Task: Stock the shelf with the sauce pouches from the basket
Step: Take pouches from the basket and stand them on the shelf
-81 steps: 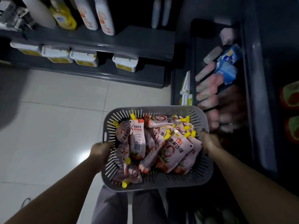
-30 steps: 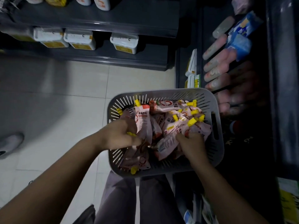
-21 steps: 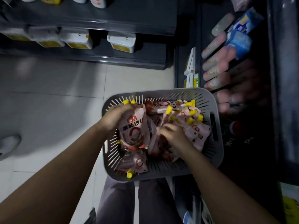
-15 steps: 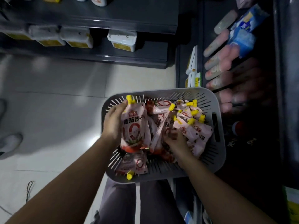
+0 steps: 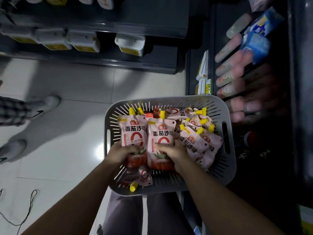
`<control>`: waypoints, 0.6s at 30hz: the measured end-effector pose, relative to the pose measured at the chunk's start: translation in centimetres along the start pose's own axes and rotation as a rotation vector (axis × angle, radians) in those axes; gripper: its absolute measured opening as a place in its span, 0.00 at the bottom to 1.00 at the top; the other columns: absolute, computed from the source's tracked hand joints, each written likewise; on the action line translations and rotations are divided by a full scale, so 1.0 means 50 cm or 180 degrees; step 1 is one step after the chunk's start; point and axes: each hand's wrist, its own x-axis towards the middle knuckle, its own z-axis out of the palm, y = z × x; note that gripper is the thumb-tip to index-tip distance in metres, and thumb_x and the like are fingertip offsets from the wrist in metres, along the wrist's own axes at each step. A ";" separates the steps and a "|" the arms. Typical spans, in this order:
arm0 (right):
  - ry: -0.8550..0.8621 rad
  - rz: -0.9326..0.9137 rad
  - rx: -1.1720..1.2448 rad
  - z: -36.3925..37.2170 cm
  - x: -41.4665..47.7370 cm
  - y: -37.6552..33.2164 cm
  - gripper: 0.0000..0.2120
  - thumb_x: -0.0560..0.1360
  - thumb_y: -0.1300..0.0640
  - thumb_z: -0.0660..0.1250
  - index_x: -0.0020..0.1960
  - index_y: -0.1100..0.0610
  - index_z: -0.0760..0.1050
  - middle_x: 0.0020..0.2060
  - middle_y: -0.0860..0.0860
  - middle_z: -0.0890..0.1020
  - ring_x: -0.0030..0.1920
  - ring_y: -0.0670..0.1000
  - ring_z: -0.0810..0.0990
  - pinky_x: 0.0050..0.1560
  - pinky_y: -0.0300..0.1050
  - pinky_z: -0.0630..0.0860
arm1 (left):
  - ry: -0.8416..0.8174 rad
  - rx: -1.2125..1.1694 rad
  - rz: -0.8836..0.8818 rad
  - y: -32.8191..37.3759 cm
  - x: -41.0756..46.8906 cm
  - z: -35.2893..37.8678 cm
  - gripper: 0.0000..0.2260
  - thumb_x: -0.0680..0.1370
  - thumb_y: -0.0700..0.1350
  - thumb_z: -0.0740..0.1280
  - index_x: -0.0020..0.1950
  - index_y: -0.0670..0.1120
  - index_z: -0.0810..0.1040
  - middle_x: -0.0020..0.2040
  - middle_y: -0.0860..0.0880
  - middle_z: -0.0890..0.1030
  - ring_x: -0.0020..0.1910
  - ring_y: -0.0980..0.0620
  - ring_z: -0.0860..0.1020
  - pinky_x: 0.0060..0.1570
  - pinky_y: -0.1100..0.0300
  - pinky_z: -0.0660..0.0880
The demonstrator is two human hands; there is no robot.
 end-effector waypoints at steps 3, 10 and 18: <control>-0.0141 -0.0192 -0.0020 -0.019 -0.019 -0.004 0.18 0.65 0.64 0.75 0.54 0.60 0.78 0.49 0.56 0.84 0.44 0.51 0.83 0.40 0.41 0.79 | -0.0176 -0.0262 -0.0253 0.005 -0.012 -0.015 0.12 0.68 0.37 0.71 0.52 0.41 0.79 0.41 0.43 0.84 0.34 0.48 0.82 0.31 0.60 0.77; -0.0651 -0.0364 0.0751 -0.079 -0.103 -0.055 0.10 0.72 0.61 0.69 0.53 0.55 0.78 0.46 0.53 0.86 0.45 0.53 0.85 0.46 0.50 0.80 | -0.0973 -0.0457 0.0083 0.056 -0.092 0.000 0.19 0.63 0.36 0.74 0.53 0.39 0.79 0.46 0.41 0.85 0.40 0.45 0.84 0.36 0.56 0.80; -0.0396 -0.1543 0.1121 -0.077 -0.244 -0.134 0.26 0.56 0.49 0.79 0.51 0.55 0.79 0.45 0.52 0.86 0.45 0.51 0.85 0.42 0.45 0.81 | -0.1428 -0.0291 0.0918 0.179 -0.213 0.008 0.15 0.64 0.33 0.73 0.49 0.41 0.79 0.44 0.42 0.85 0.38 0.47 0.84 0.38 0.56 0.82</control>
